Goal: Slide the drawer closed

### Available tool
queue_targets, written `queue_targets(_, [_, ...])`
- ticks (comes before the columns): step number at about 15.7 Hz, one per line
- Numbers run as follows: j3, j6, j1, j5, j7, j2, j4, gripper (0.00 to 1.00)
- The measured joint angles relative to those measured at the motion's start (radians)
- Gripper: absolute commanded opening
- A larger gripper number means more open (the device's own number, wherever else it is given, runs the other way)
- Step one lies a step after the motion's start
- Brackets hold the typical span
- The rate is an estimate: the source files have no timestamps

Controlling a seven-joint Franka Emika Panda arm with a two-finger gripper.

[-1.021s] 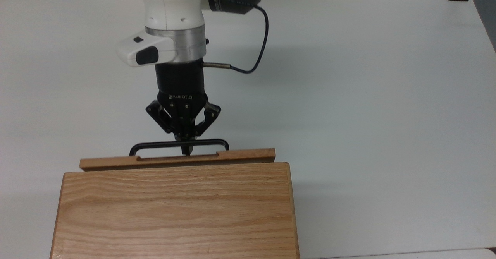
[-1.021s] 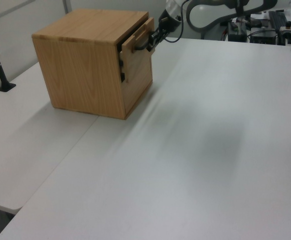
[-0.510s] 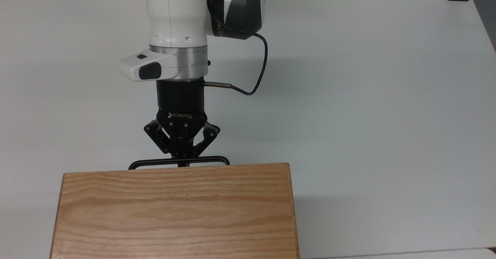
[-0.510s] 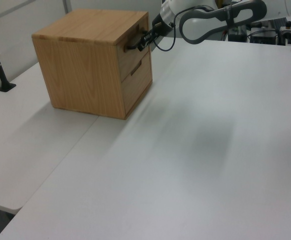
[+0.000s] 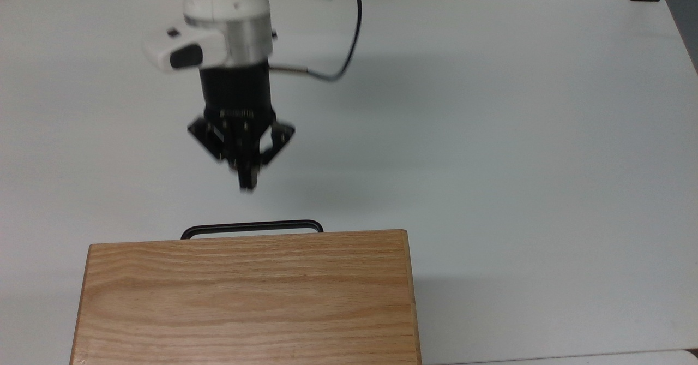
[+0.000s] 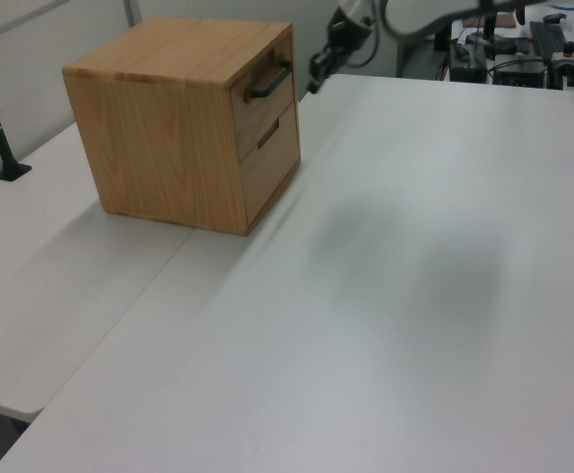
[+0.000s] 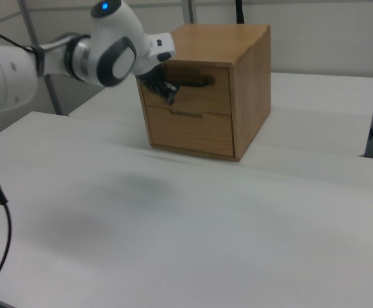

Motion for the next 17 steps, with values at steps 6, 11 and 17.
queue_targets(6, [0.0, -0.504, 0.002, -0.068, -0.016, -0.246, -0.1, 1.0])
queue_targets(11, [0.007, -0.597, 0.018, -0.166, -0.02, -0.353, -0.221, 1.0])
queue_targets(17, [0.007, -0.597, 0.019, -0.197, -0.032, -0.348, -0.236, 1.0])
